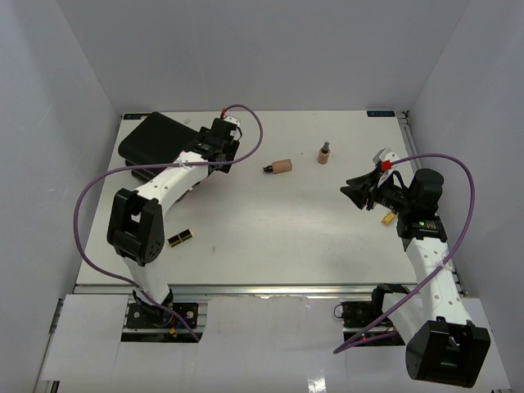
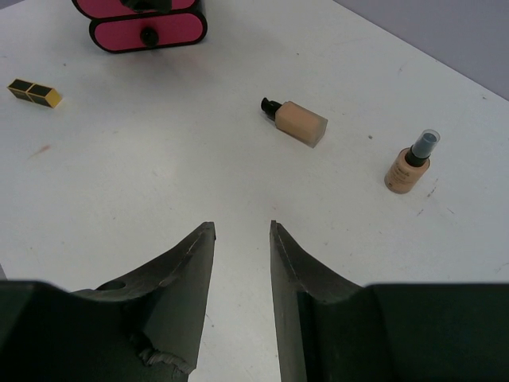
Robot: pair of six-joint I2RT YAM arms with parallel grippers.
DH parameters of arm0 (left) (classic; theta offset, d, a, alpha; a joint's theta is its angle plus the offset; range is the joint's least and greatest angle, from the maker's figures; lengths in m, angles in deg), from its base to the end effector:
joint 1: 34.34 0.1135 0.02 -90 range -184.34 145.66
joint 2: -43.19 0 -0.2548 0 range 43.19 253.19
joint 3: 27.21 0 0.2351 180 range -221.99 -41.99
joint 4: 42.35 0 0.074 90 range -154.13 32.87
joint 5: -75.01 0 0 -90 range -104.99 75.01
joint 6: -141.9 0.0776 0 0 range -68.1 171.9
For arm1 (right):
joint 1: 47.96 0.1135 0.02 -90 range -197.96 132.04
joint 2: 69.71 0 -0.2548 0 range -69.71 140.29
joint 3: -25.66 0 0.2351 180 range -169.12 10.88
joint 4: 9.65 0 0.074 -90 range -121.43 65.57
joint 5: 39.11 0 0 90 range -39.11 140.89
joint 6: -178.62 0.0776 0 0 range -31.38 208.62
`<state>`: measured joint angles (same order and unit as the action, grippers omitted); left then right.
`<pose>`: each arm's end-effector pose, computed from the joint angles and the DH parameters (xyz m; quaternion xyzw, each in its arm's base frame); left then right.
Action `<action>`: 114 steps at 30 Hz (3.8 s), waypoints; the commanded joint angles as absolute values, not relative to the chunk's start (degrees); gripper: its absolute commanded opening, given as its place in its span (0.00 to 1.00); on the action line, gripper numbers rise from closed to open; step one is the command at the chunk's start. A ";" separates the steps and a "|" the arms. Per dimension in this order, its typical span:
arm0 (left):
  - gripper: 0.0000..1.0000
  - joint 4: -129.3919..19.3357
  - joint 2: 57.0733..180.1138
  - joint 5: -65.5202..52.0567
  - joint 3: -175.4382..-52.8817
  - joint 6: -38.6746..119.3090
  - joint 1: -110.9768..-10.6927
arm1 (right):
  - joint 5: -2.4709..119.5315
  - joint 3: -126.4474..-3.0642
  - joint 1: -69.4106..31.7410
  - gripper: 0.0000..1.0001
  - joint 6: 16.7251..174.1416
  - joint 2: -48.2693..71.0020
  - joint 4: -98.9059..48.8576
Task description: Organize the makeup
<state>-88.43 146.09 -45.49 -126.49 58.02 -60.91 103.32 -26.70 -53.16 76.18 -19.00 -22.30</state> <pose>0.3777 -0.1449 0.2396 0.1679 0.8946 0.1840 0.3709 0.2174 0.0420 0.2943 -0.3241 0.6731 0.2493 0.6162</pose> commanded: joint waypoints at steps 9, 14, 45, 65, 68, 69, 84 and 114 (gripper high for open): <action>0.66 -77.40 126.00 -27.02 -106.84 38.51 -60.88 | 105.56 -26.21 -53.76 0.41 75.61 -18.91 -20.03; 0.57 -73.81 128.27 -34.68 -102.59 33.39 -60.88 | 105.65 -26.12 -53.85 0.41 75.51 -19.18 -20.03; 0.68 -78.14 149.63 -77.39 -117.10 11.07 -60.88 | 105.12 -26.21 -53.85 0.41 74.87 -17.99 -20.16; 0.10 -78.37 145.20 -72.35 -113.42 10.47 -63.44 | 105.21 -26.39 -53.94 0.41 74.91 -18.40 -20.39; 0.10 -78.57 143.69 -72.39 -112.04 9.27 -66.59 | 105.21 -26.30 -53.94 0.41 74.91 -18.40 -20.39; 0.10 -78.78 143.36 -72.39 -111.59 8.38 -67.40 | 105.21 -26.30 -53.94 0.41 74.91 -18.43 -20.39; 0.18 -83.89 142.34 -69.59 -109.65 -0.96 -72.89 | 105.56 -26.39 -54.20 0.42 74.91 -18.79 -20.39; 0.98 -66.54 134.08 2.72 -109.97 47.67 -72.89 | 110.27 -26.74 -54.46 0.70 70.17 -19.45 -23.02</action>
<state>-67.33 129.54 -29.58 -100.24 28.15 -72.99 106.32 -26.70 -54.03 73.70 -18.31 -22.78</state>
